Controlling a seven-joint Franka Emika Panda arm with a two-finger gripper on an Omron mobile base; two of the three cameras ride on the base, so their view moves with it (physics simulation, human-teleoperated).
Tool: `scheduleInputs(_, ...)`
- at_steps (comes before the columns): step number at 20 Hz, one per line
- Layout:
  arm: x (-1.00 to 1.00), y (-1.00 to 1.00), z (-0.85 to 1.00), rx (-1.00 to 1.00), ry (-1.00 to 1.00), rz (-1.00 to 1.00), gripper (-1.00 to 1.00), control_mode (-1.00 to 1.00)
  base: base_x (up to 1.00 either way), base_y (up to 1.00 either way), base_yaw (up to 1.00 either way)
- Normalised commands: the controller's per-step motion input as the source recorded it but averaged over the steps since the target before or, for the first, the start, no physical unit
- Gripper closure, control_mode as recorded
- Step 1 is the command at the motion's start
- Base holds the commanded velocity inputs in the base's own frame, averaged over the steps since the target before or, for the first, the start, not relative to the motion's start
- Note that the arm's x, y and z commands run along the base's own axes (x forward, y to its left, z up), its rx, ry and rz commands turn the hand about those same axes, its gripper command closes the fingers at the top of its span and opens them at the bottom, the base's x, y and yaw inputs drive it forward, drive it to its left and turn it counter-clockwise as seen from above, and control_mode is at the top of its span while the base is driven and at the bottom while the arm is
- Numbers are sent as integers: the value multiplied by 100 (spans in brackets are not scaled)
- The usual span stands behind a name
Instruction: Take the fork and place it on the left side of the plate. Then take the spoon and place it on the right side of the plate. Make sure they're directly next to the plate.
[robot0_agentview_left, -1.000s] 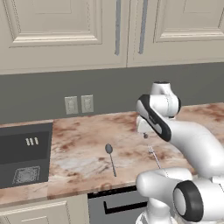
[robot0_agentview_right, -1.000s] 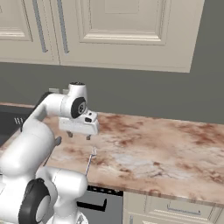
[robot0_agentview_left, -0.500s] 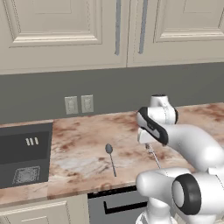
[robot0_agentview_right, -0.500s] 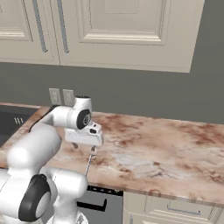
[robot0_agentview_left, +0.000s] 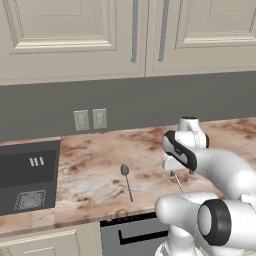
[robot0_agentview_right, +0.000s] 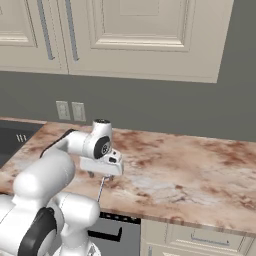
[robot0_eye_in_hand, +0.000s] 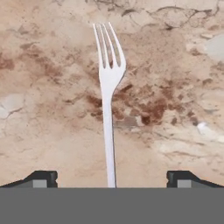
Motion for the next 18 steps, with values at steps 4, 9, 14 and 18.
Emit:
scheduleInputs(4,8,0,-22,0,0,1,-100,-100,0,0,0)
scheduleInputs(9,3,0,-28,0,2,3,-100,-100,0,0,0)
scheduleInputs(14,0,0,-29,0,0,3,-100,-100,0,0,0)
scheduleInputs(18,0,3,-20,0,0,5,-100,-100,0,0,0)
